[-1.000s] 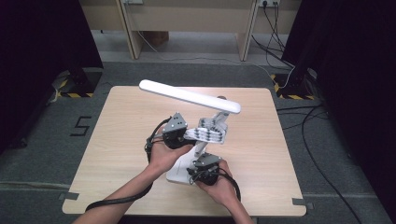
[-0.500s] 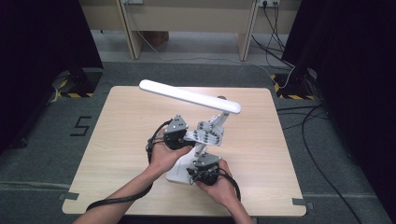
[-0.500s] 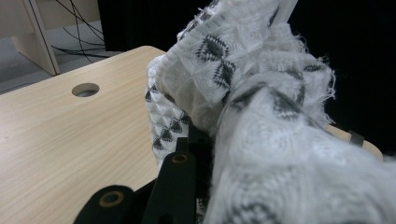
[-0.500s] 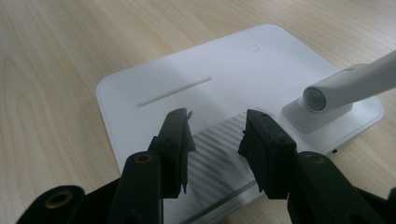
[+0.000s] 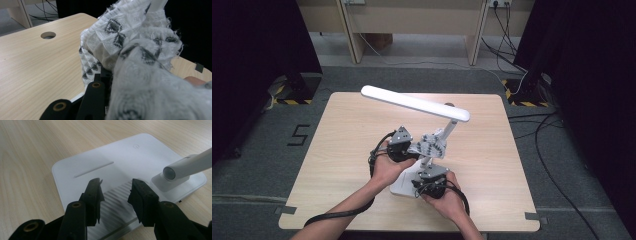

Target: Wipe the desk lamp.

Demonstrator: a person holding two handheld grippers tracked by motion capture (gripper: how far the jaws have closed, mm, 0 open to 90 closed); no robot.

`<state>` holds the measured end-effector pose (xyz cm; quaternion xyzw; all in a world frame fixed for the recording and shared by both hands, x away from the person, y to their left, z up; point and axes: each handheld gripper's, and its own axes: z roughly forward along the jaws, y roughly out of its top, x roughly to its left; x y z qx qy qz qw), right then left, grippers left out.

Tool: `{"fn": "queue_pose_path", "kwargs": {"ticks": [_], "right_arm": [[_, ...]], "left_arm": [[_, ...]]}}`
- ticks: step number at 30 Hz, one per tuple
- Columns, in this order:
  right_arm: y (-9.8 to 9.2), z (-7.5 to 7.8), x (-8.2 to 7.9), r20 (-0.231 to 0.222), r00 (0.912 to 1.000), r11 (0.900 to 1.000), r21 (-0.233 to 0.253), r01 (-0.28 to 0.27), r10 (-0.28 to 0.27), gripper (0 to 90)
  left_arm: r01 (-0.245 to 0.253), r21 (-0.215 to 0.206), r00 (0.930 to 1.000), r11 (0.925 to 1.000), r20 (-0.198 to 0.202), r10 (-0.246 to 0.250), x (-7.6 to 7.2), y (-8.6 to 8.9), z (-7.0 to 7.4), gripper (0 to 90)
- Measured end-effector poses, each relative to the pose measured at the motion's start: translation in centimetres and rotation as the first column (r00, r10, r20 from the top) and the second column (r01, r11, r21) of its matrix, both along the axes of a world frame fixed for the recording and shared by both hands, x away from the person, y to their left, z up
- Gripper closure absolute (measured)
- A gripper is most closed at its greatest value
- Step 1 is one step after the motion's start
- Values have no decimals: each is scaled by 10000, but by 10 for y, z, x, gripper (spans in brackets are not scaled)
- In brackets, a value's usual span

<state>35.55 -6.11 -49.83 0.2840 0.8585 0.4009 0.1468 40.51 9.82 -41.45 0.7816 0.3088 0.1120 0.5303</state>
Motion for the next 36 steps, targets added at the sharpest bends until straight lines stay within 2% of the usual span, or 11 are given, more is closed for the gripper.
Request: {"fn": "queue_pose_path", "kwargs": {"ticks": [17, 36], "right_arm": [[0, 0, 0, -42, 10000, 10000, 20, 30, -30, 600], [0, 0, 0, -36, 10000, 10000, 17, 11, -11, 599]], "left_arm": [[-110, 489, 9992, 9987, -390, 129, 0, 6, -21, 828], [-255, 648, 9970, 9976, -711, 301, 0, 10, -38, 828]]}}
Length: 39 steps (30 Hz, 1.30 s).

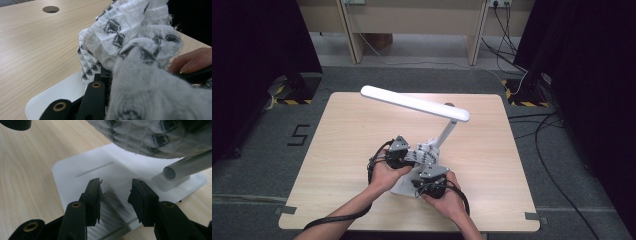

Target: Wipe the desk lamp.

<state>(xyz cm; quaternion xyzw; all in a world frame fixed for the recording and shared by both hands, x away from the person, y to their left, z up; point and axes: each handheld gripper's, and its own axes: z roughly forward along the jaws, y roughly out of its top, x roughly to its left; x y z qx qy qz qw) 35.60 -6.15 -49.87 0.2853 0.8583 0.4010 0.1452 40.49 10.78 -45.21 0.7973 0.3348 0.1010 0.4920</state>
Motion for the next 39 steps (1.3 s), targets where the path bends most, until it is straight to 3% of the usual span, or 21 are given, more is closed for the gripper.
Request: {"fn": "queue_pose_path", "kwargs": {"ticks": [26, 39], "right_arm": [[0, 0, 0, 32, 10000, 10000, -8, -17, 17, 600], [0, 0, 0, 17, 10000, 10000, -9, 12, -12, 599]], "left_arm": [[-157, 183, 9997, 9997, -209, 161, 1, 6, -12, 828], [-418, 80, 9990, 9991, -120, 419, 2, 15, -9, 828]]}}
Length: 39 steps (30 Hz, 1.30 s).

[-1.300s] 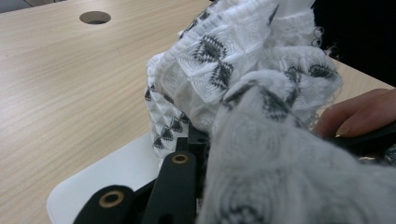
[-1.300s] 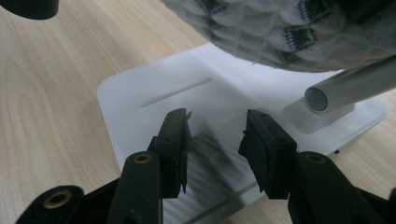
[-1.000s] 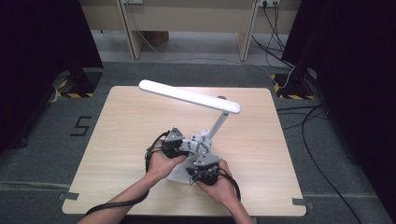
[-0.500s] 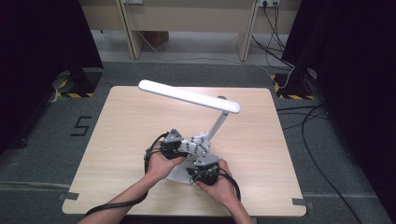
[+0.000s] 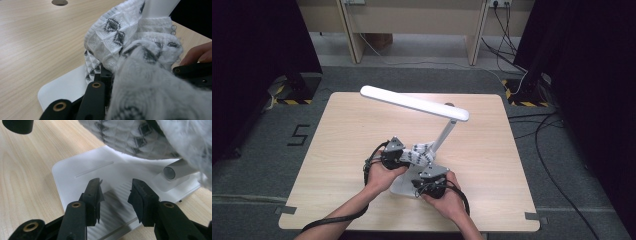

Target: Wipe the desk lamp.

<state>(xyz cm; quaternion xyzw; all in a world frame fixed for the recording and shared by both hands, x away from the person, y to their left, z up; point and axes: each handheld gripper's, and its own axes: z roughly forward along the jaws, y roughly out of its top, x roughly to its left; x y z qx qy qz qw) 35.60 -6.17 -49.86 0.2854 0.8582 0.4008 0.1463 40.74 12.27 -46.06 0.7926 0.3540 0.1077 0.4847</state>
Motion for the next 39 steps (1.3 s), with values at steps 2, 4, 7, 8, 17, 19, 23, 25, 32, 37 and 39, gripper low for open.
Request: {"fn": "queue_pose_path", "kwargs": {"ticks": [2, 4, 7, 8, 17, 19, 23, 25, 32, 37, 39], "right_arm": [[0, 0, 0, -3, 10000, 10000, 17, -4, 4, 599], [0, 0, 0, 5, 10000, 10000, 14, -6, 6, 599], [0, 0, 0, 4, 10000, 10000, 21, -4, 4, 599], [0, 0, 0, -5, 10000, 10000, 23, -6, 6, 599], [0, 0, 0, -41, 10000, 10000, 50, 5, -4, 599], [0, 0, 0, -50, 10000, 10000, 62, -1, 1, 599], [0, 0, 0, -58, 10000, 10000, 49, 2, -2, 599], [0, 0, 0, -54, 10000, 10000, 56, 3, -2, 599], [0, 0, 0, -54, 10000, 10000, 68, -9, 9, 599], [0, 0, 0, -63, 10000, 10000, 72, -24, 24, 599], [0, 0, 0, -63, 10000, 10000, 54, -27, 27, 599]], "left_arm": [[-57, 0, 10000, 10000, 21, 57, 1, 2, 1, 828], [-142, -35, 9999, 9999, 21, 143, 2, 3, 1, 827], [-245, -45, 9997, 9997, 64, 245, 5, 5, 1, 827], [-277, -19, 9996, 9996, 46, 277, 6, 5, 1, 827], [-531, 39, 9985, 9986, 116, 530, 14, 10, 4, 827], [-579, 112, 9982, 9983, 127, 578, 16, 11, 4, 828], [-753, 116, 9971, 9971, 105, 751, 21, 12, 2, 828], [-833, 99, 9965, 9965, 68, 833, 23, 13, 2, 828], [-922, 315, 9957, 9952, 56, 921, 28, 15, 1, 828], [-721, 524, 9973, 9960, -92, 727, 27, 13, -5, 828], [-662, 561, 9976, 9962, -156, 672, 27, 12, -8, 828]]}}
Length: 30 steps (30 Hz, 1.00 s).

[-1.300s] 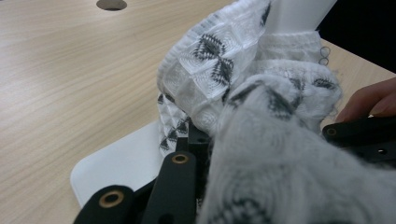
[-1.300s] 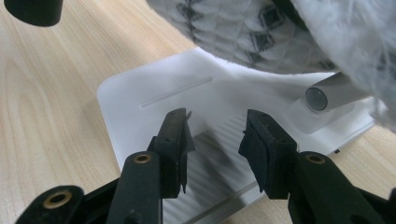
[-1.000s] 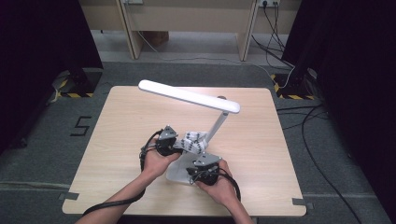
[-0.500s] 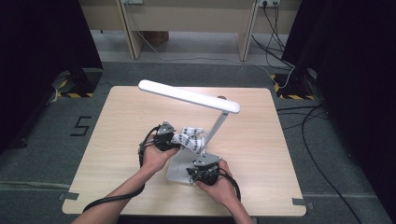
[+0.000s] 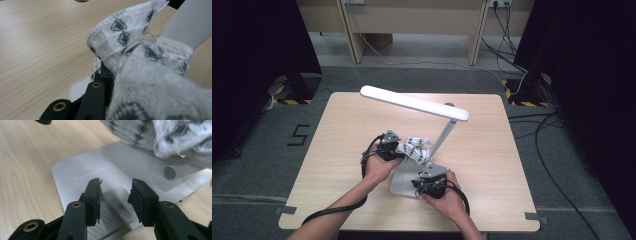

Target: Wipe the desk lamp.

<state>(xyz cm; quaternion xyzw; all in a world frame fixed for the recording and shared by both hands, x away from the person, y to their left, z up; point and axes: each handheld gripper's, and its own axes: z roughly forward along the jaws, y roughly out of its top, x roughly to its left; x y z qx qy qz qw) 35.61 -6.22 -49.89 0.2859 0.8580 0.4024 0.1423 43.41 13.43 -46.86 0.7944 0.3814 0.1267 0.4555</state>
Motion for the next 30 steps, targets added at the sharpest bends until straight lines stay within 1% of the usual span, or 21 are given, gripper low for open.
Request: {"fn": "queue_pose_path", "kwargs": {"ticks": [3, 8, 17, 30], "right_arm": [[0, 0, 0, 13, 10000, 10000, 8, 15, -15, 600], [0, 0, 0, 12, 10000, 10000, -12, 2, -2, 599], [0, 0, 0, 8, 10000, 10000, 9, -6, 6, 599], [0, 0, 0, 3, 10000, 10000, 12, 2, -2, 600]], "left_arm": [[110, 121, 9999, 9999, -126, -108, 0, -2, -3, 828], [164, 125, 9995, 9998, -258, -161, 0, -3, -6, 828], [257, 330, 9987, 9991, -446, -242, -1, -2, -11, 828], [142, 461, 9972, 9988, -740, -107, 0, 6, -18, 828]]}}
